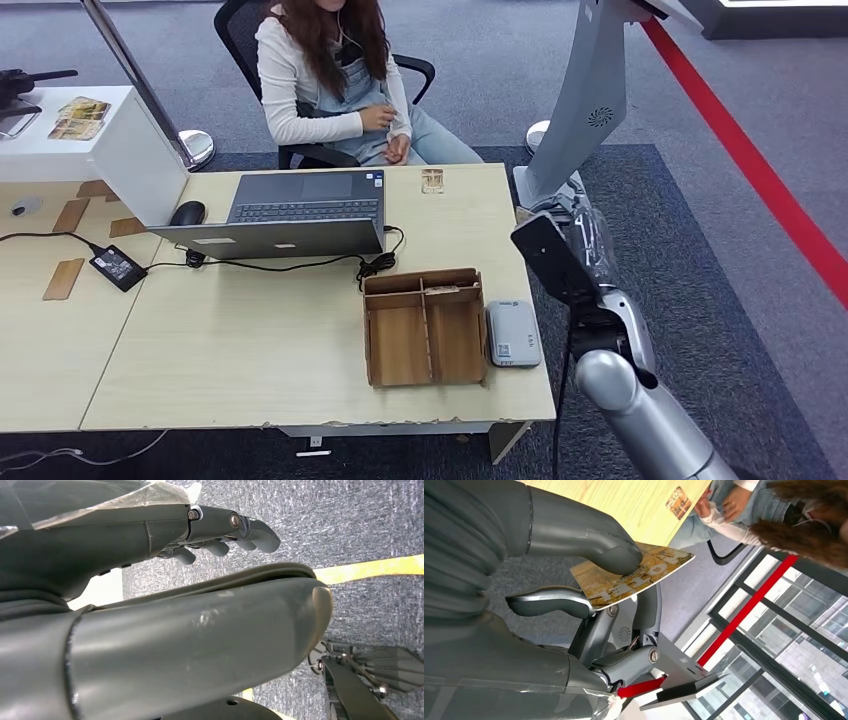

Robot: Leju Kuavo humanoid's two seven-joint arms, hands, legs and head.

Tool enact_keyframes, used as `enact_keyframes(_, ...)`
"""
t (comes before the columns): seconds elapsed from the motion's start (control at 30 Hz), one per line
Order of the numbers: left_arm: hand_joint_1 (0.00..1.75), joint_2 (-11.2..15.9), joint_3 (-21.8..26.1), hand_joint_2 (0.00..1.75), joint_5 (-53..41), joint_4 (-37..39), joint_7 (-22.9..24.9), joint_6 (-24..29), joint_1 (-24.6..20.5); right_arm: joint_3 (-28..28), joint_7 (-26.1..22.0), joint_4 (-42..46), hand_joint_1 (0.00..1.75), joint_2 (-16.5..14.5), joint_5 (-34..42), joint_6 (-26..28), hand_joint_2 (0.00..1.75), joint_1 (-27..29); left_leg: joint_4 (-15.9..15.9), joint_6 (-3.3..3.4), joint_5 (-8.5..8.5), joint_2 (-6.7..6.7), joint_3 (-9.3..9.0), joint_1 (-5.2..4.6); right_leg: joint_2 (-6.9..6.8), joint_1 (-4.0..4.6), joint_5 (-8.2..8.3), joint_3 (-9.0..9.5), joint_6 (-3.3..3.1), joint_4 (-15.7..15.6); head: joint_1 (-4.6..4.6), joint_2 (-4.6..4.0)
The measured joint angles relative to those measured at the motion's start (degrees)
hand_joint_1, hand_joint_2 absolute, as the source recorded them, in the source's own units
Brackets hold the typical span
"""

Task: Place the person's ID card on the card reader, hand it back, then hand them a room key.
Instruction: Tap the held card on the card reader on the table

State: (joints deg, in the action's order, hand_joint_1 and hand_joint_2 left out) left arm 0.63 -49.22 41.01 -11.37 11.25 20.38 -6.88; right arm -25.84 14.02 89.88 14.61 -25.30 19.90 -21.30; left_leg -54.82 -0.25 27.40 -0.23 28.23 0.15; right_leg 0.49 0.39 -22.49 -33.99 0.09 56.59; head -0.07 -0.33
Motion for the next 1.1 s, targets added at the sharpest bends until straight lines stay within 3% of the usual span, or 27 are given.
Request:
enact_keyframes(0.3, 0.00, -0.20, 0.02, 0.00, 0.69, 0.00, 0.79, -0.23, -0.01, 0.67, 2.10, -0.61, 1.75, 0.45, -9.42, 2.28, 1.75, 6.96, 0.00, 0.03, 0.05, -0.03, 0.03, 0.00, -0.01, 0.00, -0.04, 0.00, 0.02, 0.00, -0.01, 0.01)
enact_keyframes(0.6, 0.00, 0.02, 0.02, 0.00, 1.05, 0.00, 1.65, -0.13, -0.01, 0.60, 1.50, -5.09, 1.75, -0.27, -9.38, 4.71, 1.75, 11.41, 0.01, 0.04, 0.05, -0.02, 0.03, 0.00, -0.01, 0.00, -0.05, 0.00, 0.02, 0.00, 0.00, 0.01)
enact_keyframes(1.1, 0.00, 0.00, 0.02, 0.00, 0.87, 0.00, 1.17, 0.09, -0.07, 0.05, 2.94, -16.40, 1.75, -1.02, -10.80, 7.93, 1.75, 12.99, 0.01, 0.04, 0.06, -0.02, 0.04, 0.00, -0.01, -0.01, -0.05, 0.00, 0.03, 0.00, -0.01, 0.01)
